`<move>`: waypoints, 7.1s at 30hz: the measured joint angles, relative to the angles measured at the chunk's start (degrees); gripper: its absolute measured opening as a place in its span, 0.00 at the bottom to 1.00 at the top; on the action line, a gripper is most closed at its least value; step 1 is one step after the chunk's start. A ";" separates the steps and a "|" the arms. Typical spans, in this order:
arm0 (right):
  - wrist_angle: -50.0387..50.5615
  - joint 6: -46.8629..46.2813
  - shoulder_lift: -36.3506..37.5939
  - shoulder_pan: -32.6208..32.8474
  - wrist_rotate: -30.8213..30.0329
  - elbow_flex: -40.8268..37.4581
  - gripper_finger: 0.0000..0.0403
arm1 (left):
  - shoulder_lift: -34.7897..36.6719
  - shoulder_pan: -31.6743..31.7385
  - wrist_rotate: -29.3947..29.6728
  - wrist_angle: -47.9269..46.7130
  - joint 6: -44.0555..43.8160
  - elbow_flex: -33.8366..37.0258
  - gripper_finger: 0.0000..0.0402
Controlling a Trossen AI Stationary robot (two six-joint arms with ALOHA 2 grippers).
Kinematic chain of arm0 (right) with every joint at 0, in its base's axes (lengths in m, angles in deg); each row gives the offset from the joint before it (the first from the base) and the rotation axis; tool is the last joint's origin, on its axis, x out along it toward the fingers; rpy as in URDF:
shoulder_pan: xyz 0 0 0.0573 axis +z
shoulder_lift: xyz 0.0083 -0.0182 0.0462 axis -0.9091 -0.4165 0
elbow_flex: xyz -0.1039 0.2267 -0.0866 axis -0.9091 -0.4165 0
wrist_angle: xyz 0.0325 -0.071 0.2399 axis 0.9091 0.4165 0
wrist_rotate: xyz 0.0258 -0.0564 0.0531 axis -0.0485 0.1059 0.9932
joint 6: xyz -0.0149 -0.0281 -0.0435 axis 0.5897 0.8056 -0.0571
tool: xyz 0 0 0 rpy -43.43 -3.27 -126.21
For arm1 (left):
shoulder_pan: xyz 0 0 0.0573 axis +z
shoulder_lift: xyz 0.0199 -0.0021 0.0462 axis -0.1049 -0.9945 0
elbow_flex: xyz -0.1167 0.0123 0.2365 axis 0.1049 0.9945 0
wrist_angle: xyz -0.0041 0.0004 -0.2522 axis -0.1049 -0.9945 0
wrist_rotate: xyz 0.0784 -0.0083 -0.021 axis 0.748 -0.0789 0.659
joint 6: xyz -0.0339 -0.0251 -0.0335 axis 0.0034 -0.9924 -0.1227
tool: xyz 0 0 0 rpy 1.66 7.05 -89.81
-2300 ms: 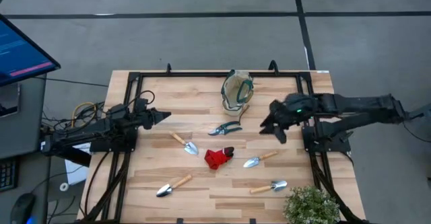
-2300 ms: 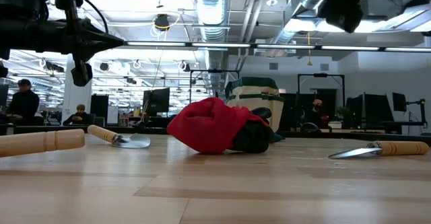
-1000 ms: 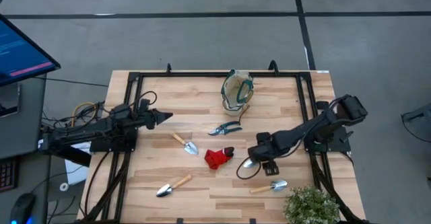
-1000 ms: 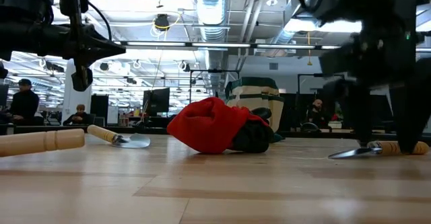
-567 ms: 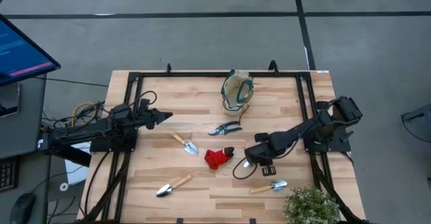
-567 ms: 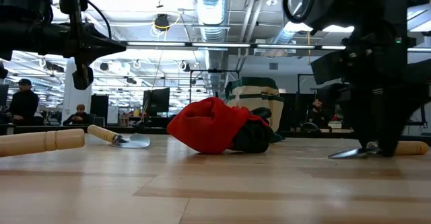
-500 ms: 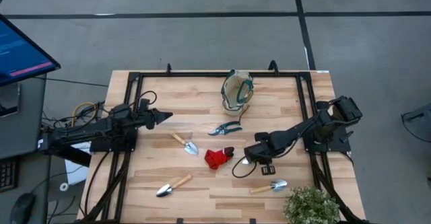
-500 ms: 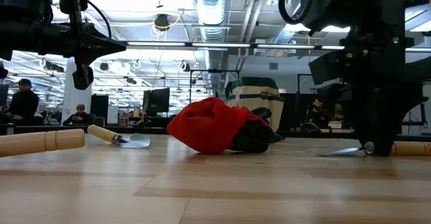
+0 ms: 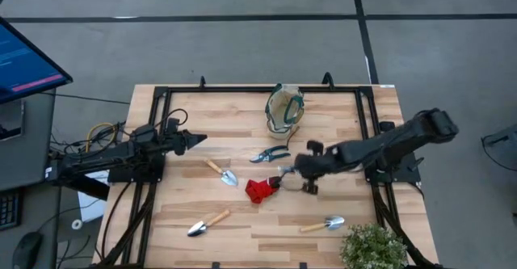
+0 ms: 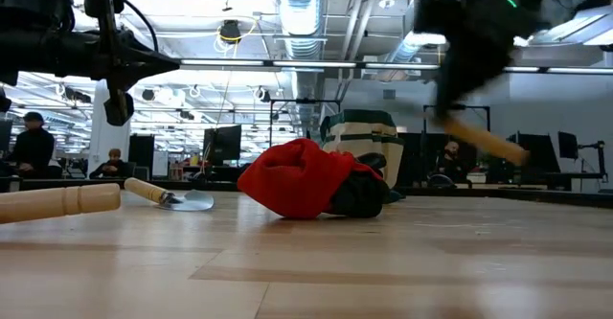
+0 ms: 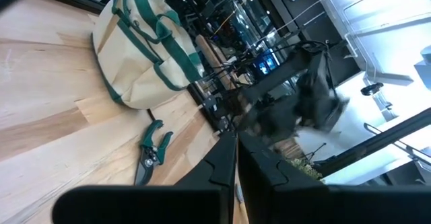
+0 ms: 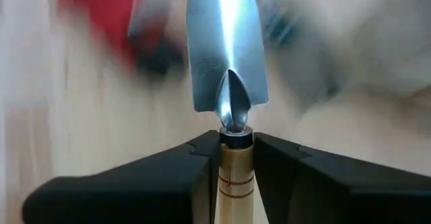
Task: Pick & Place Garden tools in Gardening bag
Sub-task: Put the trowel into the side pocket of the gardening bag
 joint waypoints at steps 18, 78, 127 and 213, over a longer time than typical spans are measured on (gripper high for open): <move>-51.26 18.55 25.49 -43.51 17.72 -19.83 0.14 | 0.01 0.00 0.09 4.10 -0.01 0.02 0.04; -107.96 4.61 -15.29 -57.92 25.72 -27.36 0.15 | 0.00 0.00 10.43 7.88 0.00 0.00 0.04; -101.73 4.59 -15.31 -58.79 30.27 -23.78 0.16 | -81.98 13.66 9.44 22.20 -2.38 -39.55 0.01; -97.87 10.66 -22.83 -55.51 46.42 -20.94 0.30 | -87.49 11.56 4.79 24.41 0.04 -46.73 0.01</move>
